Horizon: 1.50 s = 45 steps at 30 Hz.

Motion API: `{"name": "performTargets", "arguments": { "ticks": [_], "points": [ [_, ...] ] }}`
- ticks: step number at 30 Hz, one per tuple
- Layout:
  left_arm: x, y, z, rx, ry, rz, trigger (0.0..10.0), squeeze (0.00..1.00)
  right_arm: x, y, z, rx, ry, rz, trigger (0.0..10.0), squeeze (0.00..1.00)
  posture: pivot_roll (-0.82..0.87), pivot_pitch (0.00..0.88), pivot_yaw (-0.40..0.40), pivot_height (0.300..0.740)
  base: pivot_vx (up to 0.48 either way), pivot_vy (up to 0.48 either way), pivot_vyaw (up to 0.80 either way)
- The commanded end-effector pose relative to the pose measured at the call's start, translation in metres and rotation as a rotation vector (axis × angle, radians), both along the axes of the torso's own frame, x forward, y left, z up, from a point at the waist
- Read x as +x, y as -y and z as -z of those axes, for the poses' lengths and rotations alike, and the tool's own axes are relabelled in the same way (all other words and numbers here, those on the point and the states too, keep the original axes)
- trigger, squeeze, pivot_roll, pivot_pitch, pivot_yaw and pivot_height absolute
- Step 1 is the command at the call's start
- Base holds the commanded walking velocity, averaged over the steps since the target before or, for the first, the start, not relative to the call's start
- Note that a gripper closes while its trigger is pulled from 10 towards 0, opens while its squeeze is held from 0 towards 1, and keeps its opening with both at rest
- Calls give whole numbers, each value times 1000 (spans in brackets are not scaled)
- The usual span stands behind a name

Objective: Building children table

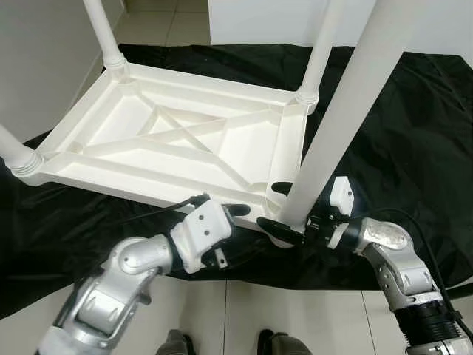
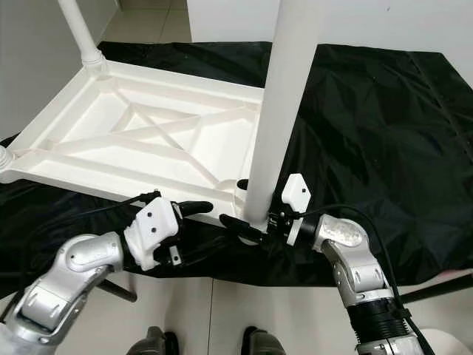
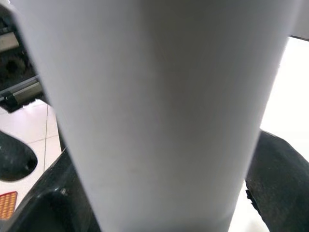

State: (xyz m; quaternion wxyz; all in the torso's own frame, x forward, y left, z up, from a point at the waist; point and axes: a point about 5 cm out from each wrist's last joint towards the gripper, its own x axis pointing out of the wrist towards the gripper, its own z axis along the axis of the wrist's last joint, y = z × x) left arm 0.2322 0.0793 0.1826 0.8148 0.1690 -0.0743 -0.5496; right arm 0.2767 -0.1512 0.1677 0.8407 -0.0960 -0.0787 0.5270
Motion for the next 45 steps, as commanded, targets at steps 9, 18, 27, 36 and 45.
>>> {"name": "performTargets", "arguments": {
  "ticks": [9, 18, 27, 36, 45],
  "points": [
    [20, 10, 6, -58, -4, -208, 10000, 0, -1, 7, 11, 9, -9, 69, 10000, 0, -5, 0, 16, 740, 0, 0, 0],
    [29, 7, 5, -49, -11, -243, 10000, 0, -2, -4, 18, 13, -14, 43, 10000, 0, -21, 0, 43, 740, 0, 0, 0],
    [30, 3, 6, -38, -4, -259, 10000, 0, 6, -3, 17, 38, -16, 103, 10000, 0, -16, 0, 53, 740, 0, 0, 0],
    [33, -2, 6, -33, 15, -300, 10000, 0, 19, -3, 20, 16, 1, 177, 10000, 0, -13, 0, 46, 740, 0, 0, 0],
    [30, -14, 3, -49, 38, -313, 10000, 0, 22, 9, 20, 2, -20, 201, 10000, 0, -13, 19, 40, 740, 0, 0, 0]
  ]
}}
